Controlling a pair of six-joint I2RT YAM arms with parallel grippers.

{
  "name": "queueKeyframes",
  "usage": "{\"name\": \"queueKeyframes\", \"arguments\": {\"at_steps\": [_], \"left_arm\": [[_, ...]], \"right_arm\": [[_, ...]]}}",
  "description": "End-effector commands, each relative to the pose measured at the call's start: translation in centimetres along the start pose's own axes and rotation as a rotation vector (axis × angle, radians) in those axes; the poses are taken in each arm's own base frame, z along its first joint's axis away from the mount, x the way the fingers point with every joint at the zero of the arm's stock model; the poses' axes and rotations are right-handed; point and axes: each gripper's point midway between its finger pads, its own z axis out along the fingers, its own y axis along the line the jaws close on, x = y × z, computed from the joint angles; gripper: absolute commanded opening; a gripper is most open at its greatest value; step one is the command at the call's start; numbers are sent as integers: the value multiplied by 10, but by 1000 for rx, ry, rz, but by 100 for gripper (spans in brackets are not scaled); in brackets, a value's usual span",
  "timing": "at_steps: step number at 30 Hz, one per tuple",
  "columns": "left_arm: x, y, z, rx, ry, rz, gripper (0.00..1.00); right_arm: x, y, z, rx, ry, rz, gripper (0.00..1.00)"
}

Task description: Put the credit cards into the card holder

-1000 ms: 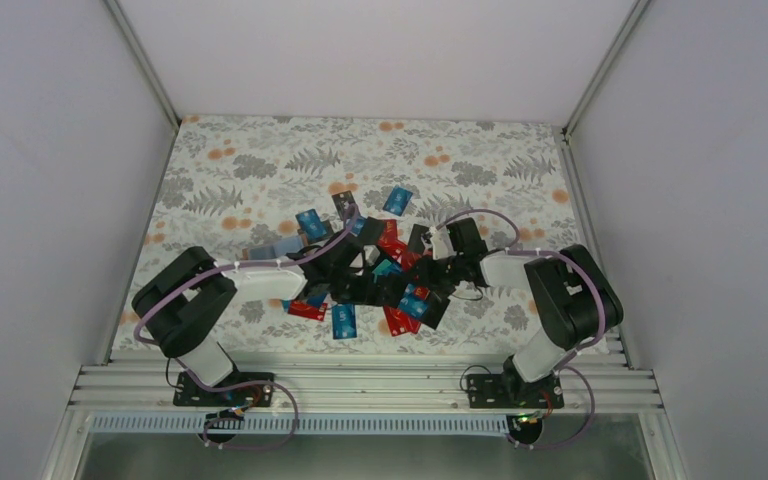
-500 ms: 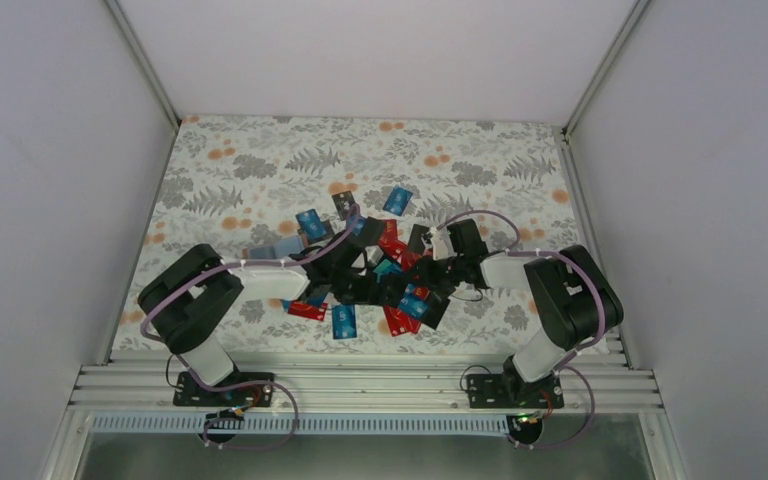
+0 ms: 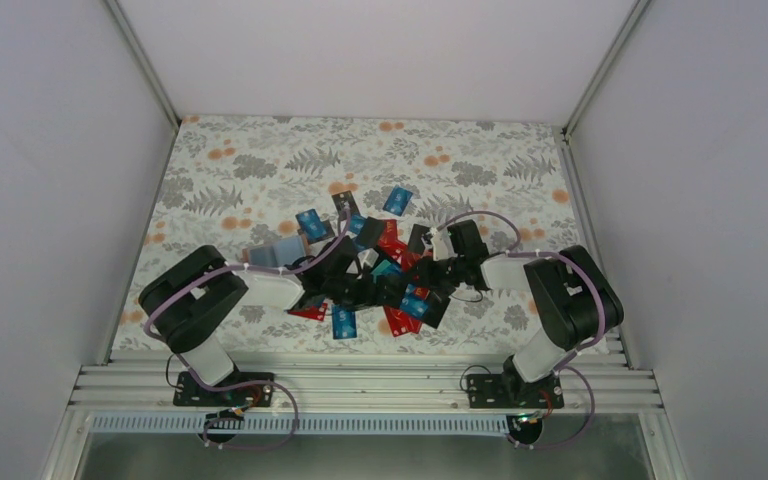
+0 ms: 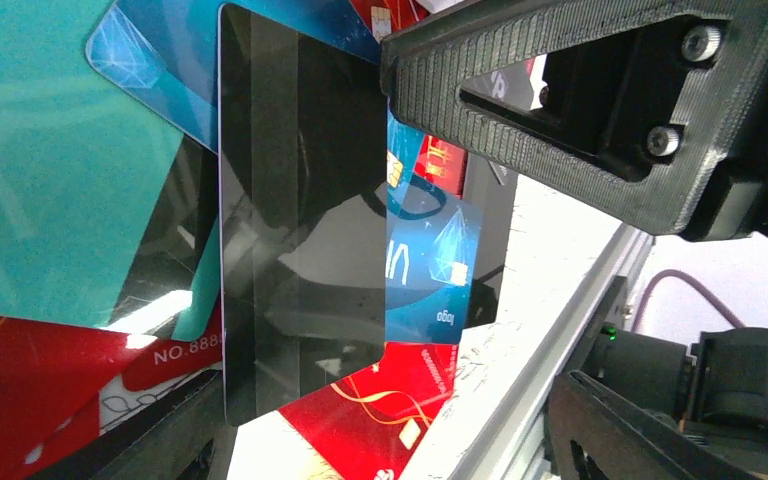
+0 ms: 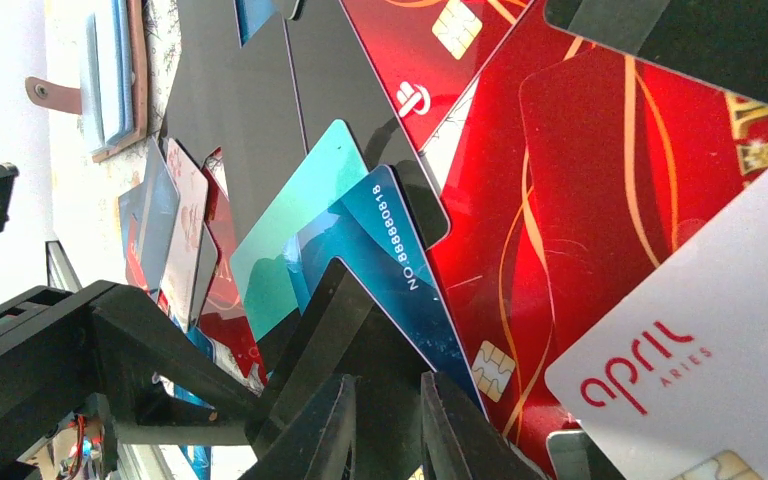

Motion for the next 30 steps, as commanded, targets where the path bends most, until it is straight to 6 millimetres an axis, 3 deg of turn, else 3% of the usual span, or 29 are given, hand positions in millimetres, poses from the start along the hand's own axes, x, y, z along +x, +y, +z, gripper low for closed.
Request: {"name": "queueKeyframes", "arguments": {"at_steps": [1, 12, 16, 21, 30], "left_arm": [[19, 25, 5, -47, 41, -99, 77], [10, 19, -1, 27, -33, -109, 59], [7, 19, 0, 53, -41, -113, 48], [3, 15, 2, 78, -49, -112, 45], [-3, 16, 2, 83, -70, -109, 28]], "right_arm": [[28, -31, 3, 114, 60, 75, 20], [33, -33, 3, 116, 67, 81, 20], [33, -33, 3, 115, 69, 81, 20], [35, -34, 3, 113, 71, 82, 20], [36, -34, 4, 112, 76, 82, 20]]}}
